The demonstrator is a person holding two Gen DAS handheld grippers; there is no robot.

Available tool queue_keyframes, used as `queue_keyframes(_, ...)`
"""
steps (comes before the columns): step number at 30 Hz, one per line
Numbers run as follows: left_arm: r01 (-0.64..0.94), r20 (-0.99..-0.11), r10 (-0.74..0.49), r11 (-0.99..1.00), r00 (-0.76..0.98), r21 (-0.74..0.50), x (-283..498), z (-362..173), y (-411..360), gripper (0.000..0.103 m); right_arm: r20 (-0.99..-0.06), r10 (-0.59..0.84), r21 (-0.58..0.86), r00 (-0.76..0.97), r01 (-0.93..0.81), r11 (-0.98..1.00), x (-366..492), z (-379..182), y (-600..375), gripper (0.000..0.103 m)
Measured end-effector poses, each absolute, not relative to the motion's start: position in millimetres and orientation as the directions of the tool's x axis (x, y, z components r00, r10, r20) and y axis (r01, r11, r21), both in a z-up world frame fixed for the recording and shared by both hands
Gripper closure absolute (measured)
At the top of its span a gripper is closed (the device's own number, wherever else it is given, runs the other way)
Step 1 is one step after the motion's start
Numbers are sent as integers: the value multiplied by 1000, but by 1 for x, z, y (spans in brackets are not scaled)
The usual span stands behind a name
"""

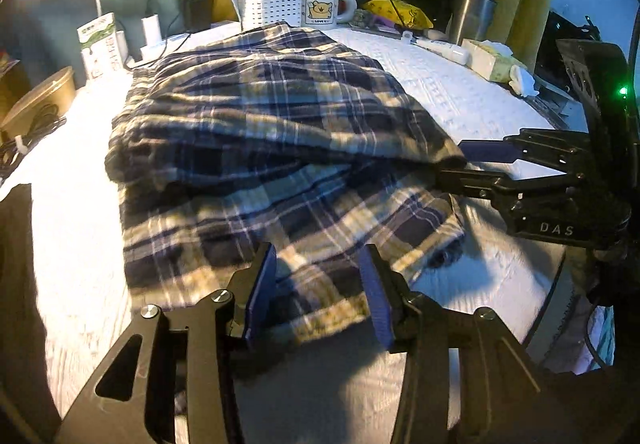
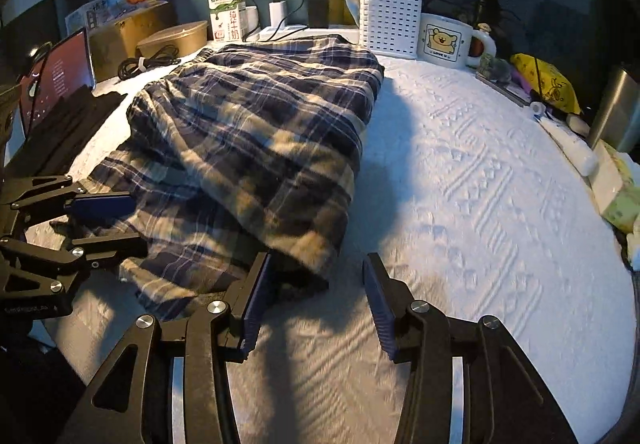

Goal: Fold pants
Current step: 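Open both grippers and withdraw them from the folded plaid pants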

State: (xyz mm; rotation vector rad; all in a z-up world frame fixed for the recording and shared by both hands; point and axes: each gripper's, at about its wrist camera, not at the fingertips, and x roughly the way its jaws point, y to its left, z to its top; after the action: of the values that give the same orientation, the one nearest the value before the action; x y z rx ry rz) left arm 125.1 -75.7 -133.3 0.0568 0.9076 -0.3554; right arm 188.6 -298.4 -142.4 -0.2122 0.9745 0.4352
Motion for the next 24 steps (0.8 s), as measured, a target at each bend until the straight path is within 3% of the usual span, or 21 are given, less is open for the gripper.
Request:
queue_keyframes(11, 335, -765, -312, 933, 563, -133, 96, -117, -51, 56, -831, 235, -9, 505, -434, 901, 163, -140, -307, 53)
queue_keyframes(18, 238, -730, -225, 967, 645, -87, 113, -92, -8, 56, -818, 255, 52, 516, -375, 926, 168, -126, -323, 53)
queue_keyframes(24, 167, -686, -200, 979, 700, -114, 151, -73, 24, 34, -779, 256, 50, 572, -350, 936, 189, -98, -332, 40)
